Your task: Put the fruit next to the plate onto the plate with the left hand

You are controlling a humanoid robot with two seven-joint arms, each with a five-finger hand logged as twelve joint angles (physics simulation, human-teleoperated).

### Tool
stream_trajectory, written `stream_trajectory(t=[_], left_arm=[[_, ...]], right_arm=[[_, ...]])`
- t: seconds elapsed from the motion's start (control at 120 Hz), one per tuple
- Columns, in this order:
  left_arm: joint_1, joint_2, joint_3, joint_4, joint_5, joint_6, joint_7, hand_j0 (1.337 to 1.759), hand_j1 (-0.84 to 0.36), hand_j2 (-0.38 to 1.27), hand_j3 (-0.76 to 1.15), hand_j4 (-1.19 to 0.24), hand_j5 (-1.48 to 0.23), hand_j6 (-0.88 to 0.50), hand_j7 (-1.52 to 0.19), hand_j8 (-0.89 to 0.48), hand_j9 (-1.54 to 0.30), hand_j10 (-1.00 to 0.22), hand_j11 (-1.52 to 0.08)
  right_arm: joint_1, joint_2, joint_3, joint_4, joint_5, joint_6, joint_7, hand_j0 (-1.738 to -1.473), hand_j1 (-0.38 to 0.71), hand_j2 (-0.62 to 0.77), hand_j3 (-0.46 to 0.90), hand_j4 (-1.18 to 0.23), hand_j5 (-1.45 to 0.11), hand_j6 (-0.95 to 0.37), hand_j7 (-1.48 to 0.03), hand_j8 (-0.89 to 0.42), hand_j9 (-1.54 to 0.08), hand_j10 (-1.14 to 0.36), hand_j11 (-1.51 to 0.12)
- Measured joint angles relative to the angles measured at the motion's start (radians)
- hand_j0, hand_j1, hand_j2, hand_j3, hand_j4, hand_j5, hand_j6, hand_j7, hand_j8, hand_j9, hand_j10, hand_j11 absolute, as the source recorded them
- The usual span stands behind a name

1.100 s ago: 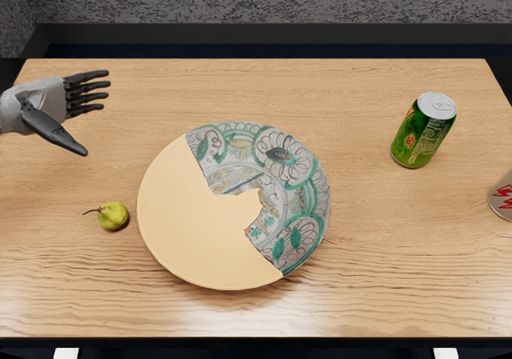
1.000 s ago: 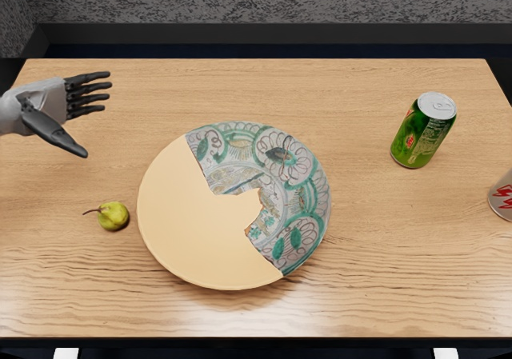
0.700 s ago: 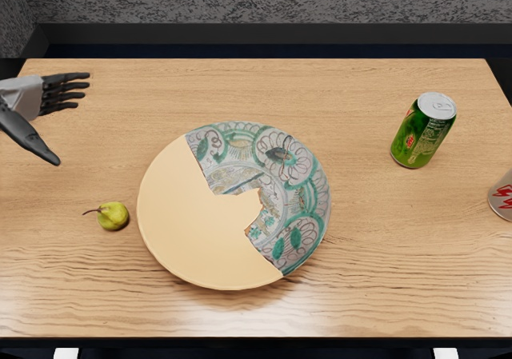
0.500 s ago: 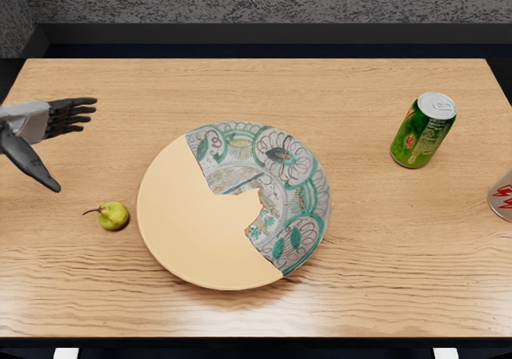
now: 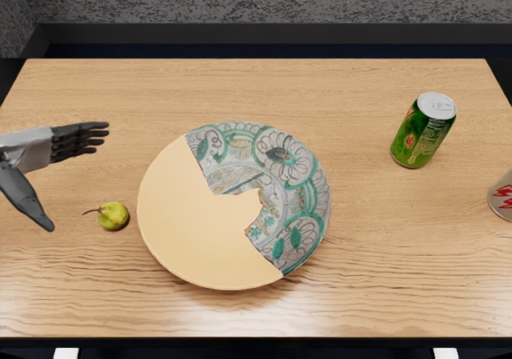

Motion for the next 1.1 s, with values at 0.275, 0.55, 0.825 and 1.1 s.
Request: stream_trajectory(t=[0.275, 0.55, 0.825, 1.1], left_arm=[[-0.012, 0.012, 0.146, -0.034, 0.053, 0.000, -0.083, 1.658, 0.35, 0.00, 0.00, -0.01, 0.00, -0.01, 0.00, -0.01, 0.00, -0.01, 0.00], [-0.017, 0.007, 0.166, -0.010, -0.008, 0.000, -0.089, 1.658, 0.35, 0.00, 0.00, -0.01, 0.00, -0.01, 0.00, -0.01, 0.00, -0.01, 0.00], [-0.001, -0.033, 0.170, 0.000, -0.047, 0.029, -0.089, 1.658, 0.35, 0.00, 0.00, 0.00, 0.00, -0.01, 0.00, -0.01, 0.00, 0.00, 0.00], [0.003, -0.088, 0.188, 0.015, -0.058, 0.191, -0.089, 1.658, 0.35, 0.00, 0.00, 0.00, 0.00, -0.01, 0.00, -0.01, 0.00, 0.00, 0.00]], right_arm=[[0.000, 0.000, 0.000, 0.000, 0.000, 0.000, 0.000, -1.658, -0.32, 0.00, 0.00, -0.02, -0.03, -0.02, -0.03, -0.02, -0.03, -0.02, -0.03], [0.000, 0.000, 0.000, 0.000, 0.000, 0.000, 0.000, -1.658, -0.32, 0.00, 0.00, -0.02, -0.03, -0.02, -0.03, -0.02, -0.03, -0.02, -0.03], [0.000, 0.000, 0.000, 0.000, 0.000, 0.000, 0.000, -1.658, -0.32, 0.00, 0.00, -0.02, -0.03, -0.02, -0.03, -0.02, -0.03, -0.02, -0.03], [0.000, 0.000, 0.000, 0.000, 0.000, 0.000, 0.000, -1.658, -0.32, 0.00, 0.00, -0.02, -0.03, -0.02, -0.03, -0.02, -0.03, -0.02, -0.03]])
